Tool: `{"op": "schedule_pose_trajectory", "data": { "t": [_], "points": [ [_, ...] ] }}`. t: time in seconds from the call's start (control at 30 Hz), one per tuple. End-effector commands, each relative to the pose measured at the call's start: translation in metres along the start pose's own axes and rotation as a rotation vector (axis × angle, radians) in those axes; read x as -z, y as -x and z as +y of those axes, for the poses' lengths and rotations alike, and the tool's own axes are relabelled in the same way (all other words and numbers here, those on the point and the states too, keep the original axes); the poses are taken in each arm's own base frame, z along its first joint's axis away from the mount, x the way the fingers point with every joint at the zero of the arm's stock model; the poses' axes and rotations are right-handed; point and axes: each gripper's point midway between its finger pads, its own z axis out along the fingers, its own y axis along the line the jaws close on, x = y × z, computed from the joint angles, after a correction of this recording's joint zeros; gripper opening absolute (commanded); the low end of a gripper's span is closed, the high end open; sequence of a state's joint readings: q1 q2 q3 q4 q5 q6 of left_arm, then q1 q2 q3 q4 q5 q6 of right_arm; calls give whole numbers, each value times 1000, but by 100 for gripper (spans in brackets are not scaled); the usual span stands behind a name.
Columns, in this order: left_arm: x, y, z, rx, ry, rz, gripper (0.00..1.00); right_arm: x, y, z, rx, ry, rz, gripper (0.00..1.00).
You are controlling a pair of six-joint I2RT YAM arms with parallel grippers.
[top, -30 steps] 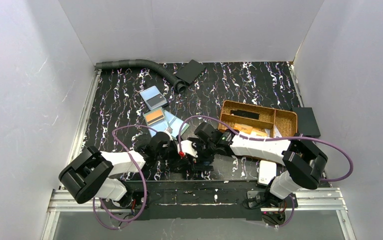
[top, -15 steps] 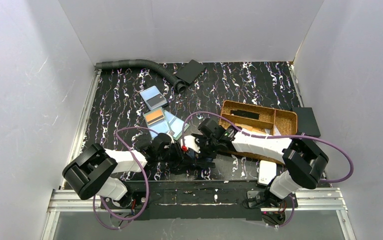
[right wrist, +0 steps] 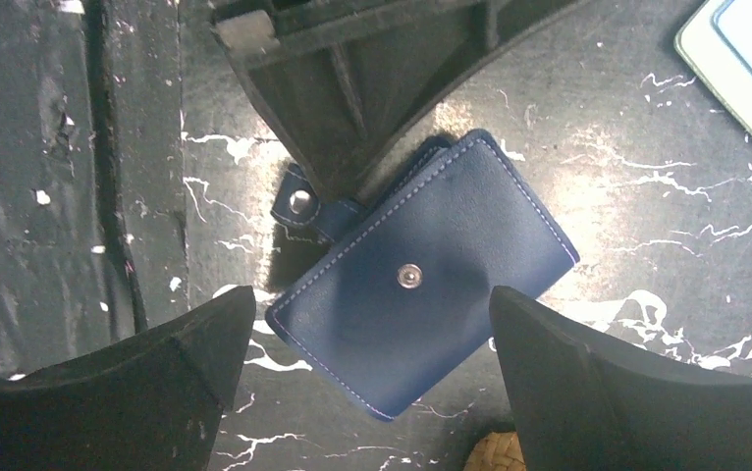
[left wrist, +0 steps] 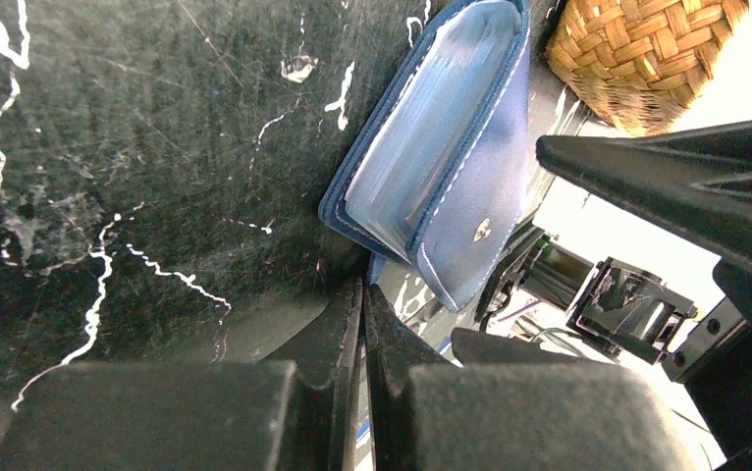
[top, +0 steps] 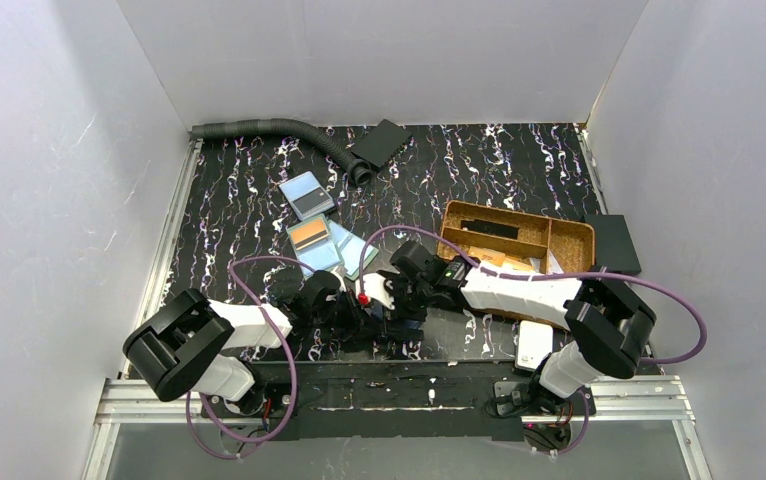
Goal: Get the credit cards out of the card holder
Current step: Open the card holder at the center of the board.
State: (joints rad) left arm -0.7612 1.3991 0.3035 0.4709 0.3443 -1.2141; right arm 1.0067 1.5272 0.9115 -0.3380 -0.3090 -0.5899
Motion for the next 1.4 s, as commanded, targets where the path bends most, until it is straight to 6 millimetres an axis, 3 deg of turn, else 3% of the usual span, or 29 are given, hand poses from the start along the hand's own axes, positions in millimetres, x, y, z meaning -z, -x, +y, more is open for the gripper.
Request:
{"op": "schedule_pose_trajectory", "data": {
  "t": [0.0,0.27,0.6,0.87,1.13,1.17,1.27,1.37],
  "points": [
    [6,0,-2,-37,-15,-10,0,-10,8,3,10,-37,-4,98],
    [14,4,-9,-27,-57,-39,0,-23,2,-4,81,-166,97,97],
    [19,8,3,-17,-49,-52,0,-5,5,-27,65,-266,89,59],
    [25,12,8,-8,-59,-58,0,13,12,-41,-37,-262,1,39],
    [26,17,-6,-32,-94,-51,0,22,6,-62,-107,-332,-11,13],
    [26,18,-10,-42,-106,-49,1,22,6,-64,-117,-337,-11,10],
    [28,22,-22,-68,-137,-57,18,24,6,-69,-143,-355,-23,2],
    [31,27,-30,-93,-165,-87,31,27,8,-72,-172,-352,-49,1]
  ]
}}
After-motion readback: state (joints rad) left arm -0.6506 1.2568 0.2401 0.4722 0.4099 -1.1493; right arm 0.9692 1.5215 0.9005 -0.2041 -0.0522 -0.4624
